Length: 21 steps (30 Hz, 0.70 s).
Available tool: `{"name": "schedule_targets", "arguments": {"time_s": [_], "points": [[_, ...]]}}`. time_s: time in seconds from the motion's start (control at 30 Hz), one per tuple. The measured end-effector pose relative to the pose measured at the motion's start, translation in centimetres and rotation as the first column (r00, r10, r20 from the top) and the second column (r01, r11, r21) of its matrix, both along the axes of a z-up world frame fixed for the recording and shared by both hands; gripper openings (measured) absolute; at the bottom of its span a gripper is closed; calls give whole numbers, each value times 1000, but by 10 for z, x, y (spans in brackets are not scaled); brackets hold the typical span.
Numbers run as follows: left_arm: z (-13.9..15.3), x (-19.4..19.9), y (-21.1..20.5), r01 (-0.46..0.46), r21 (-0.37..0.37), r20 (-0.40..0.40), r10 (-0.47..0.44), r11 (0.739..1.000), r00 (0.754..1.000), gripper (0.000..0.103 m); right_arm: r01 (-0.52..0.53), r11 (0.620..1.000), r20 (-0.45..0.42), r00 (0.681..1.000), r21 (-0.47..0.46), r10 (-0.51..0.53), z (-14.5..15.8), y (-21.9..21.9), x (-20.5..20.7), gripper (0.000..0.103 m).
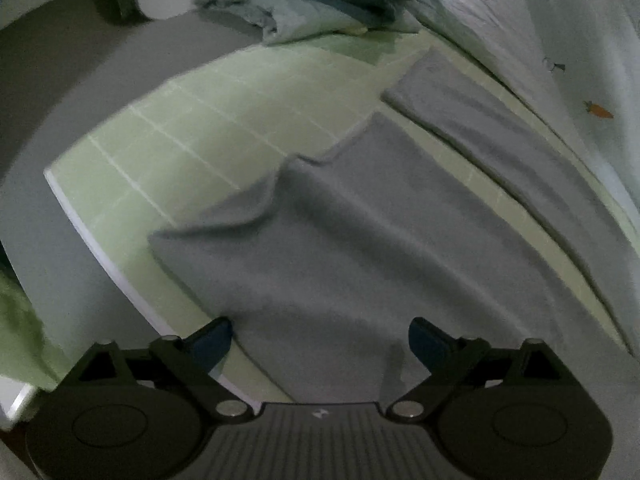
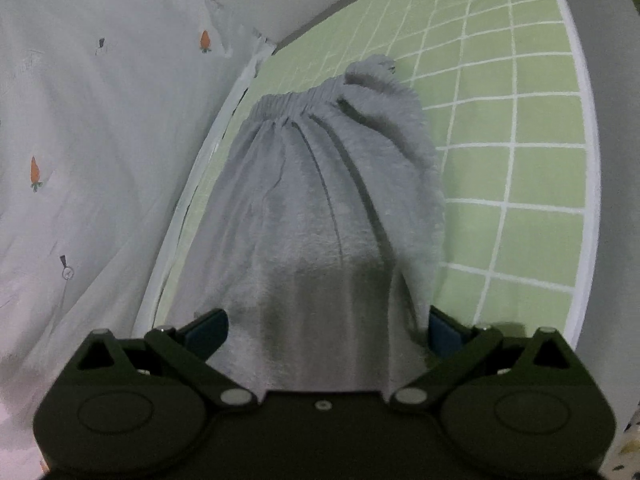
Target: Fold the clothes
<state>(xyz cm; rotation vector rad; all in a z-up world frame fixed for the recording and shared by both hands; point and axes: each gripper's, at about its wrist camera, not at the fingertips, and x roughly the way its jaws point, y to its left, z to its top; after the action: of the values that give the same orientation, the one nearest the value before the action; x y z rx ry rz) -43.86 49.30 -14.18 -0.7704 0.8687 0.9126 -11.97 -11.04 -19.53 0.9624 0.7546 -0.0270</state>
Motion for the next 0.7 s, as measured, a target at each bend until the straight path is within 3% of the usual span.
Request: {"name": "schedule_targets", "arguments": {"time_s": [0.23,0.3,0.4,0.53,0.63,0.7], "points": [[-1,-15,24,-72,-3,45,72,997,996,94,66,998,5,998,-9,-66,1,8,-12,103],[-1,-12,25,-75,9,26,75,997,997,91,70,997,1,998,-24,-70,1,10,-10,103],[1,-5,19,-56,60,-32,58,997,998,73,84,996,-9,996,-27,-84,2,10,-8,103],[1,0,17,-40,92,-76,47,995,996,65,127,991,-2,992,37,-127,-2,2,-10,103],[2,3,17,-46,108,-108,57,993,993,50,137,986,10,990,97,-138,-7,-7,-10,103],[3,2,18,-57,115,-109,69,992,992,32,111,987,14,993,113,-113,-8,-12,-6,103]]}}
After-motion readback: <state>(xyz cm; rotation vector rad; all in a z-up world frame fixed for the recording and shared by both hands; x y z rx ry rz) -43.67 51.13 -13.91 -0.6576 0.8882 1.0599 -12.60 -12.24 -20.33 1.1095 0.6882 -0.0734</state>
